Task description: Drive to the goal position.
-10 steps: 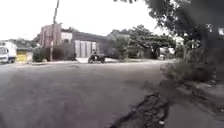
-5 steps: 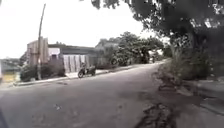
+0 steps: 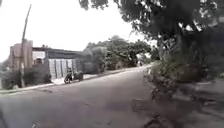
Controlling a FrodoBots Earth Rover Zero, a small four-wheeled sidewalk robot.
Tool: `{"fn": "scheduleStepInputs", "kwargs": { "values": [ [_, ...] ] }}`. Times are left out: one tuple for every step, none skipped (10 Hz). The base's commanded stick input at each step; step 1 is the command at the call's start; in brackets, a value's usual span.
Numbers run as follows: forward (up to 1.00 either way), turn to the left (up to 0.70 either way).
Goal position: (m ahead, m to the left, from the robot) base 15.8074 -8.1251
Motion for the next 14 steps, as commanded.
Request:
{"fn": "scheduleStepInputs", "kwargs": {
  "values": [
    [0.70, -0.32],
    [0.70, -0.35],
    [0.70, -0.35],
    [0.70, -0.35],
    [0.70, -0.35],
    [0.70, -0.35],
    [0.70, -0.35],
    [0.70, -0.35],
    [0.70, -0.34],
    [0.70, -0.30],
    [0.70, -0.06],
    [0.70, 0.00],
    [0.70, 0.00],
    [0.70, 0.00]
  ]
}}
